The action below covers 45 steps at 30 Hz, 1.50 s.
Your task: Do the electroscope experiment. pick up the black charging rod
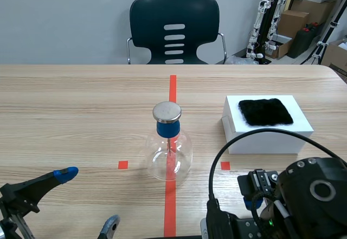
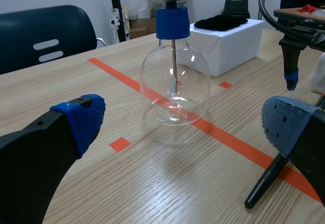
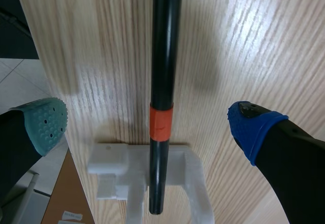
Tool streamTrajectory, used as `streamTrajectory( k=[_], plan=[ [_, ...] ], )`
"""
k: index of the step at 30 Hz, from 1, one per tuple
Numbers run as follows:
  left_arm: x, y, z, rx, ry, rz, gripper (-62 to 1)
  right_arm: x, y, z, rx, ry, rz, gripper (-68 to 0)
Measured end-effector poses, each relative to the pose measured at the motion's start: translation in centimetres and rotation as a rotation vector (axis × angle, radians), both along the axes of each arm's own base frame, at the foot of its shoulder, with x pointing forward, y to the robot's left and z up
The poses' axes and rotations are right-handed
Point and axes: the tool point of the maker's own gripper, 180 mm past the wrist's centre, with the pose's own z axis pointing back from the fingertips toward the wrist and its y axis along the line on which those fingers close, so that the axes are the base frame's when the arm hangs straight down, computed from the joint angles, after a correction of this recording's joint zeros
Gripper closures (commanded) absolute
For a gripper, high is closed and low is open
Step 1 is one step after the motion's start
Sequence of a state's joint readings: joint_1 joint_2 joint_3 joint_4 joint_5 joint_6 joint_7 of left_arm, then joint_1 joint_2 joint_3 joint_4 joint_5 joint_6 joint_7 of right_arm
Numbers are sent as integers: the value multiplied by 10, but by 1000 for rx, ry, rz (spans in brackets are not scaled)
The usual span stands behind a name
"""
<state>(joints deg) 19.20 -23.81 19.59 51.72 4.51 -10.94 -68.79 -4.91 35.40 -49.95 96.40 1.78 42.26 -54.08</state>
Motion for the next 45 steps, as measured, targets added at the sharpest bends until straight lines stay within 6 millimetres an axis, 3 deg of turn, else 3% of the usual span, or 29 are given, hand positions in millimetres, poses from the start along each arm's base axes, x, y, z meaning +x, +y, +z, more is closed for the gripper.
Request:
streamTrajectory(
  k=[4, 22, 29, 36, 45],
  plan=[
    [1, 0, -9, 33, 36, 3, -623, 1, 1, 0, 8, -2, 0, -679],
    [1, 0, -6, 20, 29, 4, -623, 3, 1, 1, 8, -6, 0, -679],
    [1, 1, -5, 13, 24, 7, -623, 3, 1, 1, 8, -6, 0, -423],
    [-1, 3, -3, -3, 11, 8, -623, 3, 1, 1, 8, -6, 0, -307],
    [-1, 3, -3, -2, 12, 9, -623, 3, 1, 1, 7, -7, 0, -105]
  ],
)
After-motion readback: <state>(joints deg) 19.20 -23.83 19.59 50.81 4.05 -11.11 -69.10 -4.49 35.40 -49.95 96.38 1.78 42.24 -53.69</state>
